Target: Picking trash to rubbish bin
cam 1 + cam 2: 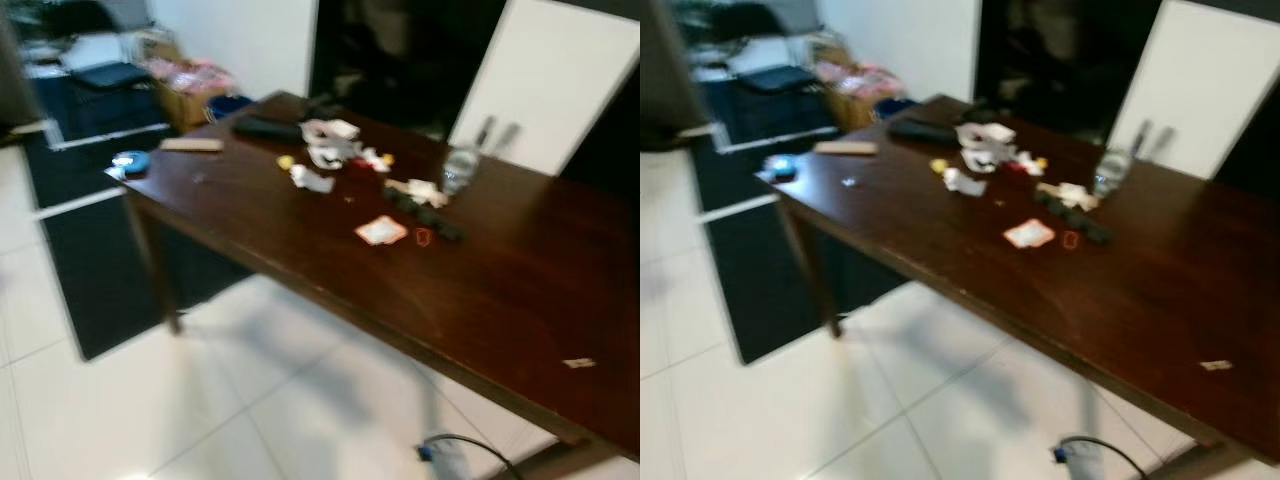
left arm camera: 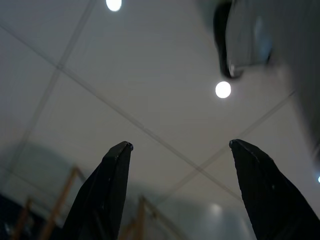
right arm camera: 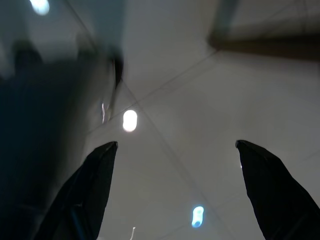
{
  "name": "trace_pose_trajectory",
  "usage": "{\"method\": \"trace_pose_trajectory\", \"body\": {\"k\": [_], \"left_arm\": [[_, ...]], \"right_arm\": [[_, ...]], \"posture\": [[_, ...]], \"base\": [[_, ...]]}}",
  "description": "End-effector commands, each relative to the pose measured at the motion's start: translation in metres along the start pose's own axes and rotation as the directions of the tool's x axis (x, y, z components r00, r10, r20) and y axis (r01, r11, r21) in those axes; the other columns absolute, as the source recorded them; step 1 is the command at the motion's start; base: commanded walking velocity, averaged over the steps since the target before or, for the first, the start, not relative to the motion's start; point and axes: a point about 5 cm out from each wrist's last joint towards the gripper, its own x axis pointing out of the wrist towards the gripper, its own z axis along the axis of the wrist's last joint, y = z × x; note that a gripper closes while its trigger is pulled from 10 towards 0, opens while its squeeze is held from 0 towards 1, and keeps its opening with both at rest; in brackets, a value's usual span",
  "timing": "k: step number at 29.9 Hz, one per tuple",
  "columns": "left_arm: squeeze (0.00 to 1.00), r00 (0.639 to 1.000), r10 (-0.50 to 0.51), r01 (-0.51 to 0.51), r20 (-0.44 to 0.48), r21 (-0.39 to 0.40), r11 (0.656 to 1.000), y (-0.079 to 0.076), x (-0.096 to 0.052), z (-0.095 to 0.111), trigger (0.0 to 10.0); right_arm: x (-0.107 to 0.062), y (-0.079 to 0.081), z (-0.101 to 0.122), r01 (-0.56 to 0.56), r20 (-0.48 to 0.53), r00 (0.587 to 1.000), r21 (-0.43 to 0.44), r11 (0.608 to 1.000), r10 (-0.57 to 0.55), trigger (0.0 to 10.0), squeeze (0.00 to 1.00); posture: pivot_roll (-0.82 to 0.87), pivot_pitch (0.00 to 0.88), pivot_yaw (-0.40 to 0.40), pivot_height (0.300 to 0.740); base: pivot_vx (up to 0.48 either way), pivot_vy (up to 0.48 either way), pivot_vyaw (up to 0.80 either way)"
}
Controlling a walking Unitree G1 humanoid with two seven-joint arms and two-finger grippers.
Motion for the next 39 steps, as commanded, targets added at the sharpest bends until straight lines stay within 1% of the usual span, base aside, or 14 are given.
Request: {"method": "trace_pose_trajectory", "body": {"k": [1, 5, 8, 17, 19, 26, 35, 38, 39], "left_arm": [[0.0, 1.0, -0.009, 0.009, -0.004, 0.01, 1.0, -0.004, 0.0, -0.002, 10.0], [0.0, 1.0, -0.008, 0.008, -0.008, 0.009, 1.0, -0.003, 0.0, -0.003, 10.0], [0.0, 1.0, -0.008, 0.008, -0.01, 0.009, 1.0, -0.003, 0.0, -0.004, 10.0], [0.0, 1.0, -0.01, 0.01, -0.007, 0.015, 1.0, -0.004, 0.0, -0.002, 10.0], [0.0, 1.0, 0.002, -0.002, 0.001, 0.009, 1.0, -0.002, 0.0, 0.0, 10.0], [0.0, 1.0, 0.015, -0.015, -0.002, -0.005, 1.0, -0.001, 0.0, 0.0, 10.0], [0.0, 1.0, 0.004, -0.004, -0.007, -0.014, 1.0, -0.003, 0.0, -0.001, 10.0], [0.0, 1.0, 0.006, -0.007, -0.008, -0.022, 1.0, -0.003, 0.0, -0.002, 10.0], [0.0, 1.0, 0.007, -0.007, -0.009, -0.024, 1.0, -0.003, 0.0, -0.003, 10.0]], "right_arm": [[-0.002, -0.011, -0.009, 0.033, -0.035, 0.999, 0.022, 0.999, -0.032, 10.0, 0.0], [-0.002, -0.014, -0.015, 0.043, -0.054, 0.998, 0.017, 0.999, -0.042, 10.0, 0.0], [-0.003, -0.014, -0.017, 0.042, -0.05, 0.998, 0.041, 0.998, -0.04, 10.0, 0.0], [-0.003, -0.013, -0.021, 0.013, -0.066, 0.998, 0.031, 0.999, -0.011, 10.0, 0.0], [-0.003, -0.012, -0.023, 0.006, -0.084, 0.996, 0.029, 1.0, -0.003, 10.0, 0.0], [-0.005, -0.016, -0.037, 0.001, -0.154, 0.988, -0.031, 1.0, -0.006, 10.0, 0.0], [-0.006, -0.018, -0.041, 0.001, -0.167, 0.986, -0.043, 0.999, -0.008, 10.0, 0.0], [-0.007, -0.019, -0.042, -0.003, -0.178, 0.984, -0.055, 0.998, -0.007, 10.0, 0.0], [-0.007, -0.02, -0.043, -0.012, -0.189, 0.982, -0.071, 0.997, -0.002, 10.0, 0.0]], "posture": [[0.08, 0.071, -0.043, 0.74], [0.08, 0.074, -0.045, 0.74], [0.08, 0.075, -0.046, 0.74], [0.07, 0.069, -0.047, 0.74], [0.07, 0.067, -0.048, 0.74], [0.07, 0.062, -0.051, 0.74], [0.07, 0.068, -0.051, 0.74], [0.07, 0.074, -0.052, 0.74], [0.07, 0.078, -0.052, 0.74]], "base": [[0.315, 0.0, -0.8], [0.318, 0.0, -0.8], [0.316, 0.0, -0.8], [0.314, 0.0, 0.0], [0.0, 0.0, 0.0], [0.0, 0.0, 0.0], [0.0, 0.0, 0.0], [0.0, 0.0, 0.0], [0.0, 0.0, 0.0]]}}
